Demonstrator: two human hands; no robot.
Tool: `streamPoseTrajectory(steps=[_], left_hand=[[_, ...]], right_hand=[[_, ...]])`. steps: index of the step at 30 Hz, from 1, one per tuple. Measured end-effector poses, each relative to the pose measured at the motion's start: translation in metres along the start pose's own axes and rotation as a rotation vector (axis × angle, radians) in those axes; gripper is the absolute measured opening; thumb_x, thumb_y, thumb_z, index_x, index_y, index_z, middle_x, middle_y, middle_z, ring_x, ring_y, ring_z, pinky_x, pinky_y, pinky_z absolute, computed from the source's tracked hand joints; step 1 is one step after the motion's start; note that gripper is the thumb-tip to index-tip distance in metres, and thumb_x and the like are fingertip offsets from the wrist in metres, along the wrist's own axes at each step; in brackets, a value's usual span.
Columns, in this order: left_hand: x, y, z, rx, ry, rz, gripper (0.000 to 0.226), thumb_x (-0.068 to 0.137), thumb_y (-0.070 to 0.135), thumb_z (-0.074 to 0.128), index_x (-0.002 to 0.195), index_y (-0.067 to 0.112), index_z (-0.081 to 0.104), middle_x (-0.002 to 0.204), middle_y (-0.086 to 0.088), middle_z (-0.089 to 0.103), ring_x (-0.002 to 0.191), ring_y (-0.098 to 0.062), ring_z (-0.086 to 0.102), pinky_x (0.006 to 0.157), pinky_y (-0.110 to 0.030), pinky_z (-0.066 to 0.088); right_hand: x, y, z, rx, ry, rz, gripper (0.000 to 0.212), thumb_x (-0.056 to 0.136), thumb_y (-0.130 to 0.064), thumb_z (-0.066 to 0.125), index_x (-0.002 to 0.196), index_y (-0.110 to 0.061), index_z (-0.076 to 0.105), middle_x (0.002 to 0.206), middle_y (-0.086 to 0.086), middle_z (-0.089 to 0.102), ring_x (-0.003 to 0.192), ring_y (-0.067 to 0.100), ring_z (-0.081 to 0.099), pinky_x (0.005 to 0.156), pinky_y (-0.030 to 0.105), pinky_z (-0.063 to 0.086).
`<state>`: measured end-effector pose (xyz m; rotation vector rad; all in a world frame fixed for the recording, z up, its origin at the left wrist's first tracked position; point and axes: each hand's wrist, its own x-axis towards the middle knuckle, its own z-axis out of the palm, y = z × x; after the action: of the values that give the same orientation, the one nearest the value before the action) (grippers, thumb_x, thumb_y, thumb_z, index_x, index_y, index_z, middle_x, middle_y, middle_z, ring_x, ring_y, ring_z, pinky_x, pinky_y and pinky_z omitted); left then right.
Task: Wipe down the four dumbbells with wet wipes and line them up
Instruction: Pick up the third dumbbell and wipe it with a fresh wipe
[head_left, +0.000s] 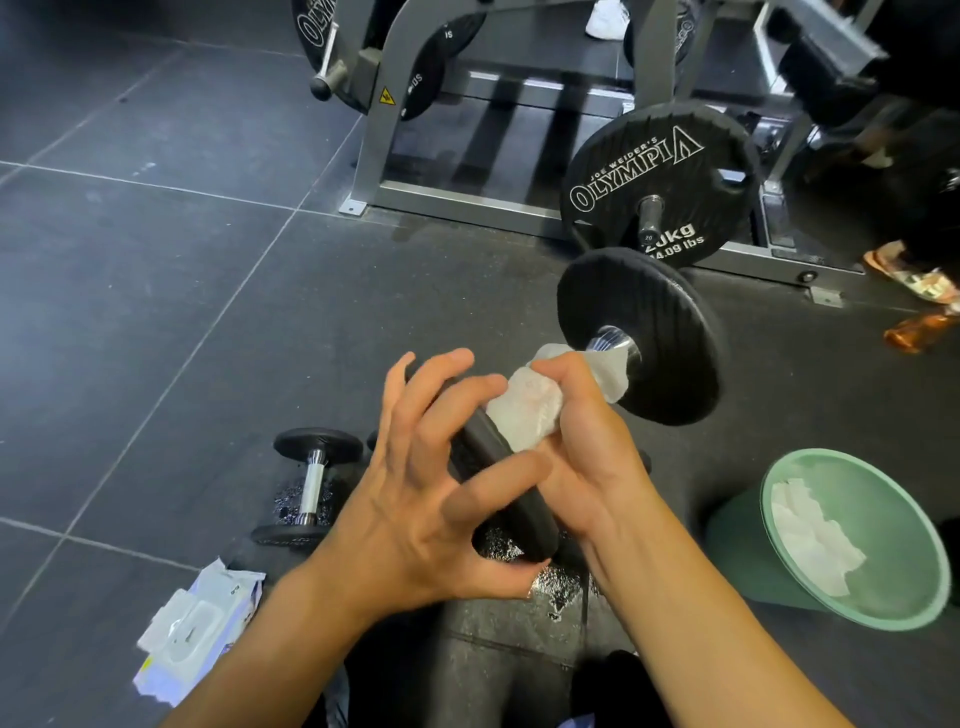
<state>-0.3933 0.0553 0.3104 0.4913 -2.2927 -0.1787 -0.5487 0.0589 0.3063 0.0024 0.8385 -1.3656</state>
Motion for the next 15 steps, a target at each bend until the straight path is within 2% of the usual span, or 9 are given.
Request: streamPoseTrajectory(steps=[2, 4, 6, 7, 9, 10, 11, 13, 15], left_hand=[[0.000, 0.002, 0.000, -0.124, 0.005, -0.115, 0.088, 0.059, 0.054, 0.092, 0.125, 0.021, 0.045, 0.142, -0.017, 0.035, 0.135, -0.042, 0.046, 0.109, -0.051, 0.046], [0.008, 0.009, -0.007, -0.451, 0.010, -0.453, 0.095, 0.054, 0.048, 0.091, 0.129, 0.025, 0.038, 0.136, -0.008, 0.047, 0.120, -0.012, 0.056, 0.092, -0.028, 0.051], [0.019, 0.014, -0.013, -0.977, 0.082, -0.845, 0.087, 0.055, 0.040, 0.084, 0.129, 0.032, 0.040, 0.112, 0.015, 0.066, 0.094, 0.002, 0.065, 0.080, -0.023, 0.055], [0.023, 0.015, -0.015, -1.248, 0.116, -1.012, 0.077, 0.057, 0.040, 0.081, 0.126, 0.034, 0.049, 0.100, 0.018, 0.072, 0.089, -0.001, 0.070, 0.076, -0.028, 0.059], [0.023, 0.010, -0.013, -1.617, 0.027, -1.240, 0.048, 0.066, 0.059, 0.076, 0.106, 0.033, 0.075, 0.099, 0.005, 0.079, 0.095, -0.018, 0.076, 0.078, -0.054, 0.062], [0.024, 0.008, -0.012, -1.734, -0.061, -1.326, 0.053, 0.073, 0.071, 0.065, 0.099, 0.029, 0.081, 0.108, -0.004, 0.079, 0.104, -0.028, 0.075, 0.087, -0.068, 0.057], [0.022, 0.006, -0.012, -1.843, -0.120, -1.397, 0.067, 0.077, 0.078, 0.055, 0.103, 0.023, 0.082, 0.120, -0.012, 0.077, 0.115, -0.037, 0.071, 0.095, -0.078, 0.048], [0.021, 0.007, -0.012, -1.962, -0.130, -1.515, 0.089, 0.076, 0.084, 0.053, 0.126, 0.013, 0.073, 0.142, -0.021, 0.065, 0.128, -0.048, 0.062, 0.099, -0.085, 0.039], [0.021, 0.010, -0.009, -1.922, -0.034, -1.474, 0.094, 0.067, 0.080, 0.066, 0.131, 0.010, 0.061, 0.141, -0.020, 0.063, 0.120, -0.043, 0.066, 0.090, -0.076, 0.051]], right_hand=[[-0.002, -0.002, -0.001, -0.019, -0.018, -0.036, 0.055, 0.060, -0.022, 0.078, 0.107, -0.013, 0.050, 0.096, 0.015, 0.047, 0.085, 0.031, 0.054, 0.075, 0.039, 0.048], [-0.004, -0.004, -0.001, -0.024, -0.027, -0.064, 0.046, 0.061, -0.019, 0.074, 0.099, -0.013, 0.048, 0.084, 0.013, 0.042, 0.075, 0.026, 0.051, 0.072, 0.038, 0.046], [-0.007, -0.006, 0.002, 0.006, -0.046, -0.050, 0.051, 0.060, -0.019, 0.076, 0.100, -0.012, 0.044, 0.088, 0.013, 0.040, 0.081, 0.030, 0.050, 0.077, 0.041, 0.044], [-0.009, -0.008, 0.005, 0.024, -0.067, -0.032, 0.041, 0.065, -0.018, 0.073, 0.093, -0.011, 0.045, 0.084, 0.013, 0.041, 0.079, 0.031, 0.052, 0.077, 0.039, 0.046], [-0.016, -0.010, 0.010, 0.052, -0.111, -0.027, 0.016, 0.077, -0.015, 0.062, 0.076, -0.011, 0.046, 0.066, 0.011, 0.047, 0.060, 0.027, 0.055, 0.064, 0.034, 0.052], [-0.020, -0.012, 0.011, 0.081, -0.128, -0.041, 0.011, 0.078, -0.013, 0.058, 0.074, -0.012, 0.048, 0.061, 0.008, 0.047, 0.055, 0.023, 0.055, 0.059, 0.032, 0.053], [-0.024, -0.013, 0.014, 0.114, -0.143, -0.059, 0.009, 0.075, -0.012, 0.057, 0.074, -0.012, 0.049, 0.059, 0.006, 0.046, 0.055, 0.021, 0.054, 0.058, 0.031, 0.054], [-0.027, -0.014, 0.014, 0.150, -0.181, -0.073, 0.012, 0.071, -0.014, 0.059, 0.076, -0.014, 0.047, 0.061, 0.002, 0.038, 0.062, 0.018, 0.048, 0.071, 0.031, 0.052], [-0.027, -0.014, 0.014, 0.144, -0.184, -0.056, 0.022, 0.067, -0.015, 0.064, 0.076, -0.017, 0.044, 0.068, -0.001, 0.025, 0.068, 0.016, 0.041, 0.090, 0.034, 0.039]])
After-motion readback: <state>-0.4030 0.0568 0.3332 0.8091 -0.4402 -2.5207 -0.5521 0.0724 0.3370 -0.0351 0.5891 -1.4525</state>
